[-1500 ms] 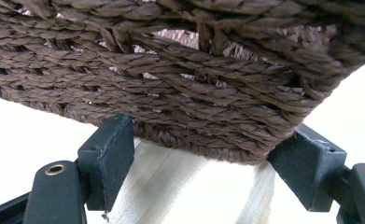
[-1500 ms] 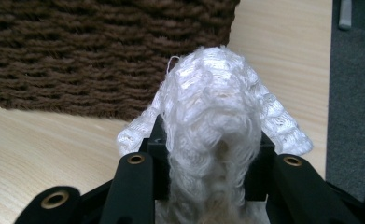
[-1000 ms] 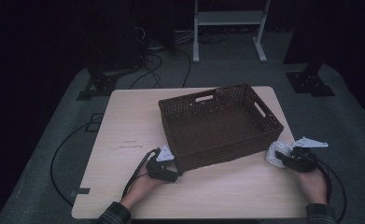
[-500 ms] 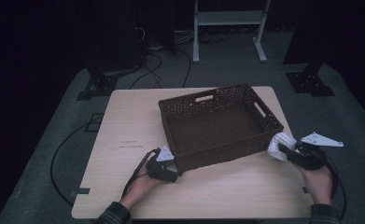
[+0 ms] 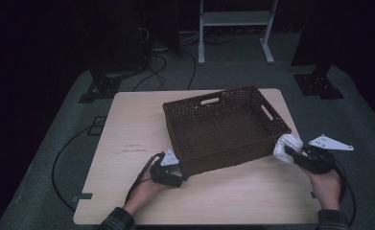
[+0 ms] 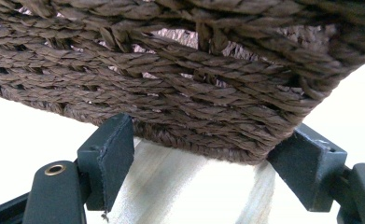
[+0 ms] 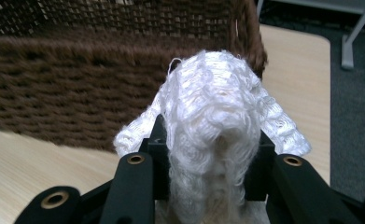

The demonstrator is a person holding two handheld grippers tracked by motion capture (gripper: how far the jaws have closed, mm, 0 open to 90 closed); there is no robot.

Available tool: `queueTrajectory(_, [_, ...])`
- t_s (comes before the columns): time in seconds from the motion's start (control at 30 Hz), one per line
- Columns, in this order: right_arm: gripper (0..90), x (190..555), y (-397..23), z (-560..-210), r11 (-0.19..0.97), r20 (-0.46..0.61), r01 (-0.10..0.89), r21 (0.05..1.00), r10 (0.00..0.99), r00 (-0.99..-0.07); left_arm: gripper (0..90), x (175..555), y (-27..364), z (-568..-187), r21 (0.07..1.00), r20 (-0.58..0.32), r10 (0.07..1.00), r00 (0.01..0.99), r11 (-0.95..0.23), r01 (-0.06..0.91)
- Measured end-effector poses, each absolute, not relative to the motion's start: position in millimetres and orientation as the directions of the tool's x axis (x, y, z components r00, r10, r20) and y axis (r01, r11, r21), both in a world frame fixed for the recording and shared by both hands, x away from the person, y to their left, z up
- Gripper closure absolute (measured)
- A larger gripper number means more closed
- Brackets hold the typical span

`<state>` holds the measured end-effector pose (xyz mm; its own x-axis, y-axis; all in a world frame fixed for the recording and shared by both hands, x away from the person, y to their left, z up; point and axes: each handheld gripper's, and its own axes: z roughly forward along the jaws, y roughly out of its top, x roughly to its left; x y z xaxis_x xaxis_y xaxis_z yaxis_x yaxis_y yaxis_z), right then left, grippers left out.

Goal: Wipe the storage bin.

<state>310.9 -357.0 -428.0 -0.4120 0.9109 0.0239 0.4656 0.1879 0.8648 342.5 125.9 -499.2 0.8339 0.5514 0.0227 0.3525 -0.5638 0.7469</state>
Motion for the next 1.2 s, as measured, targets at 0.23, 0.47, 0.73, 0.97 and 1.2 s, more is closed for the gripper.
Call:
queueTrajectory(0.23, [63.1,314.0,-357.3,-438.0,0.176,0.046,0.485,0.857,0.910,-0.411,23.8,342.4,125.9,-499.1,0.746,0.022,0.552,0.834,-0.564,0.353])
queueTrajectory(0.47, [63.0,315.7,-355.6,-442.7,0.157,0.053,0.473,0.867,0.915,-0.400,23.8,342.4,125.8,-499.1,0.746,0.023,0.551,0.834,-0.565,0.353])
queueTrajectory(0.73, [62.9,317.4,-352.0,-448.2,0.162,0.058,0.476,0.864,0.908,-0.415,23.9,342.1,125.4,-499.1,0.747,0.022,0.553,0.833,-0.563,0.354])
queueTrajectory(0.97, [64.0,321.5,-348.0,-464.6,0.178,0.075,0.526,0.832,0.903,-0.423,23.9,341.9,125.3,-499.2,0.747,0.021,0.554,0.832,-0.562,0.356])
queueTrajectory(1.2, [63.6,320.7,-343.2,-470.0,0.200,0.036,0.520,0.831,0.912,-0.408,23.9,341.7,125.1,-499.2,0.747,0.018,0.555,0.832,-0.560,0.358])
